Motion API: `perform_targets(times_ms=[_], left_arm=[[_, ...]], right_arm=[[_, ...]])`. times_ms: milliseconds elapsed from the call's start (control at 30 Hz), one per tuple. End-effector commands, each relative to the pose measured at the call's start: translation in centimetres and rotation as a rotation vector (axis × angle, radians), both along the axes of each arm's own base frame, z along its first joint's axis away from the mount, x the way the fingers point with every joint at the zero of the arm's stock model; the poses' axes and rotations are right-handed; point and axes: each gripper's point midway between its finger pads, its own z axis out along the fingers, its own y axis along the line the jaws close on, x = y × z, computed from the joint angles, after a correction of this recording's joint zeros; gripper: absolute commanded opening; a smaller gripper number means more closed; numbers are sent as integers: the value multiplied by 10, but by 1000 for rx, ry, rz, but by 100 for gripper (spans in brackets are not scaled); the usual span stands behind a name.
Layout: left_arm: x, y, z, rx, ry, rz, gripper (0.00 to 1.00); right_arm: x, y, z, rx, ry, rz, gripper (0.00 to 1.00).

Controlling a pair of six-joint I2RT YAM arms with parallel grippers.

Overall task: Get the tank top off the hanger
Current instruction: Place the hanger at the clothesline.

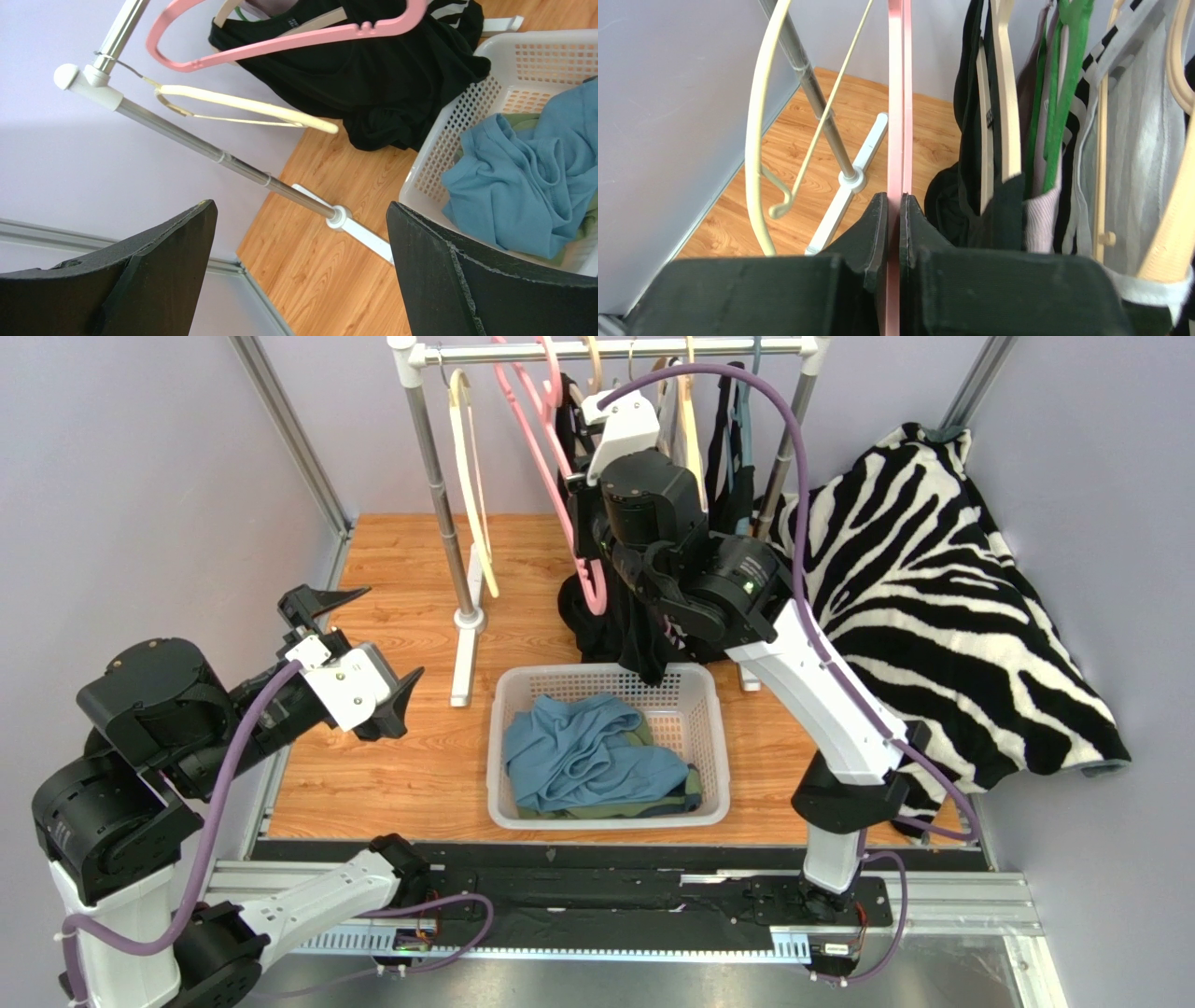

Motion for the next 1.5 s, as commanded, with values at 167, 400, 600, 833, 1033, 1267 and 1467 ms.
perform_targets(times_ms=[167, 400, 600, 833, 1033, 1267, 1467], left_arm=[[-5, -1, 1, -36, 8, -14, 99], [-8, 1, -5, -27, 16, -11, 99], [-5, 0, -15, -7, 42, -7, 99], [-5, -5, -15, -12, 59, -22, 99], [-2, -6, -15, -9, 68, -18, 99], [0, -8, -18, -9, 84, -16, 99], [3, -13, -15, -20, 96, -26, 99]], right_arm=[[36, 17, 9, 22, -99, -79, 0], [58, 19, 9, 56, -115, -90, 0], [74, 26, 7, 85, -127, -75, 0], [94, 33, -9, 80, -114, -67, 0], [104, 42, -22, 78, -97, -45, 0], [104, 52, -26, 72, -97, -3, 0], [90, 73, -27, 27, -135, 42, 0]])
